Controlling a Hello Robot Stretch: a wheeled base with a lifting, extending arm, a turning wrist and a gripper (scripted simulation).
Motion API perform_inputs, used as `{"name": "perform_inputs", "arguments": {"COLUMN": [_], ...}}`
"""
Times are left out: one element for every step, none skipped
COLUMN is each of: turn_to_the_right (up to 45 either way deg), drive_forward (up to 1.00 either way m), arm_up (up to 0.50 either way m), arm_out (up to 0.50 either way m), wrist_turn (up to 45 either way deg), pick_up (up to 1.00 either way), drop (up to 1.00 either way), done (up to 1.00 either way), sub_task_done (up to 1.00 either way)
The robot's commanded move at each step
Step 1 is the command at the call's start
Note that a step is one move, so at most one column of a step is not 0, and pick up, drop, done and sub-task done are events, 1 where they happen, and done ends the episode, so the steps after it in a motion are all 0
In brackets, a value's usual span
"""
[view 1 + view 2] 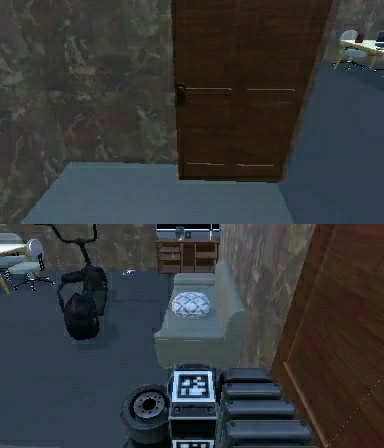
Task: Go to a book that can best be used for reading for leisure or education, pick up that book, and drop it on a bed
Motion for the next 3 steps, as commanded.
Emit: {"name": "perform_inputs", "arguments": {"turn_to_the_right": [0.0, -45.0, -39.0], "drive_forward": [0.05, 0.0, 0.0], "arm_up": [0.0, 0.0, 0.0], "arm_out": [0.0, 0.0, 0.0], "wrist_turn": [0.0, 0.0, 0.0], "pick_up": [0.0, 0.0, 0.0], "drop": [0.0, 0.0, 0.0], "done": [0.0, 0.0, 0.0], "sub_task_done": [0.0, 0.0, 0.0]}}
